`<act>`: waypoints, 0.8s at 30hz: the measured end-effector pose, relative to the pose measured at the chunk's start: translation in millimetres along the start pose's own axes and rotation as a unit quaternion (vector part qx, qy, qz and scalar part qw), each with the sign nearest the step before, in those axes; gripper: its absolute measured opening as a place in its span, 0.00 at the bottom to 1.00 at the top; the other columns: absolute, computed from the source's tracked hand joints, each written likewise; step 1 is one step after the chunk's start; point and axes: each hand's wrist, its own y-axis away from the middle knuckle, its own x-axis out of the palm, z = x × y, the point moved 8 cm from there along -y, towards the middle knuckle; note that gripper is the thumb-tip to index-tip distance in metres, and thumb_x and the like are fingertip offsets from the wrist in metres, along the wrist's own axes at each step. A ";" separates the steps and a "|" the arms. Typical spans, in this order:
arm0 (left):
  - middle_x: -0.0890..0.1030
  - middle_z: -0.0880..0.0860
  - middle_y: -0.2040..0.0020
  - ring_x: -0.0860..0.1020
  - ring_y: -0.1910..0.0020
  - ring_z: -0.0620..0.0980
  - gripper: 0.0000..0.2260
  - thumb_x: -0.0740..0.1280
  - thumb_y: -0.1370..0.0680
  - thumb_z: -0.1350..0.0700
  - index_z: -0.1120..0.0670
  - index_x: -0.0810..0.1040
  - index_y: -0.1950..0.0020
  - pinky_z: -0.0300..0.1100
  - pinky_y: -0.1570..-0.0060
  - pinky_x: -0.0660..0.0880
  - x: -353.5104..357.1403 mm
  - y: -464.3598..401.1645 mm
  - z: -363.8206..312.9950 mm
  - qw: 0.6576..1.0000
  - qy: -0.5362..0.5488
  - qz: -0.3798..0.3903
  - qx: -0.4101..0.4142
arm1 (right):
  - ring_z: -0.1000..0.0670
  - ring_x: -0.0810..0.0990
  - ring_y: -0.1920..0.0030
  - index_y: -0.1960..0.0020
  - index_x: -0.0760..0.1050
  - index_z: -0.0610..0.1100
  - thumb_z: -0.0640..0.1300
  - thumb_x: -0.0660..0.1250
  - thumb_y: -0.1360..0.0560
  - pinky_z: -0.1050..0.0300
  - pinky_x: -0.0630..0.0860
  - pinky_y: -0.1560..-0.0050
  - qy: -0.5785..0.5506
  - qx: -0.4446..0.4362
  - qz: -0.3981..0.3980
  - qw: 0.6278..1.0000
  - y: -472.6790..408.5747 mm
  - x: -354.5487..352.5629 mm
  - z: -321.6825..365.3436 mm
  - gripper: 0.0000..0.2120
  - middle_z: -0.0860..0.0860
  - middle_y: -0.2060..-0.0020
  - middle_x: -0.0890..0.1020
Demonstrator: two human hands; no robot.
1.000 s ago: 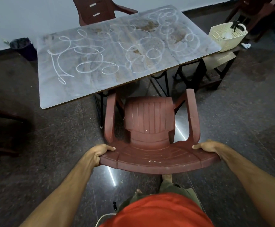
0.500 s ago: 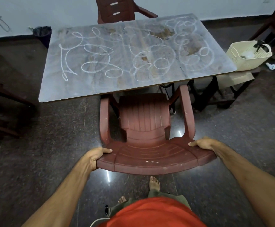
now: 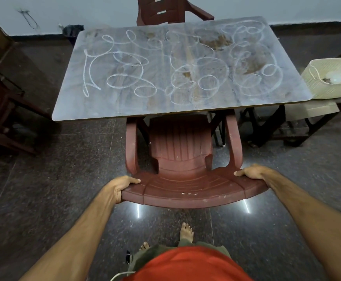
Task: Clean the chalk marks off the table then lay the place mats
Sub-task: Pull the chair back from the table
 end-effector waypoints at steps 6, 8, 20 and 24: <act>0.82 0.58 0.71 0.80 0.78 0.52 0.03 0.66 0.22 0.65 0.65 0.76 0.52 0.41 0.80 0.76 12.0 -9.2 -6.5 1.000 0.003 0.000 -0.010 | 0.48 0.81 0.65 0.44 0.76 0.39 0.54 0.71 0.24 0.59 0.72 0.69 0.012 -0.010 0.007 1.000 -9.6 -13.3 6.0 0.19 0.46 0.62 0.81; 0.82 0.58 0.70 0.81 0.77 0.52 0.03 0.67 0.22 0.64 0.64 0.77 0.52 0.41 0.78 0.77 15.4 -10.6 -5.9 1.000 -0.004 0.003 -0.018 | 0.48 0.81 0.65 0.43 0.76 0.39 0.55 0.70 0.25 0.59 0.71 0.69 0.017 -0.015 0.011 1.000 -10.7 -19.5 8.5 0.20 0.46 0.61 0.81; 0.77 0.54 0.35 0.76 0.37 0.55 0.25 0.66 0.21 0.44 0.60 0.74 0.32 0.47 0.34 0.71 11.8 0.0 -43.5 0.949 -0.245 -0.108 0.165 | 0.43 0.78 0.40 0.31 0.74 0.41 0.65 0.64 0.25 0.51 0.73 0.40 0.152 -0.132 -0.063 0.978 -6.9 -24.3 29.9 0.33 0.43 0.36 0.78; 0.70 0.49 0.28 0.69 0.29 0.49 0.45 0.64 0.34 0.25 0.49 0.65 0.24 0.45 0.29 0.65 38.0 38.1 -50.0 0.863 -0.395 -0.013 0.316 | 0.46 0.70 0.29 0.25 0.67 0.47 0.71 0.60 0.27 0.49 0.65 0.29 0.176 -0.223 -0.015 0.959 25.2 -13.3 37.7 0.39 0.48 0.27 0.70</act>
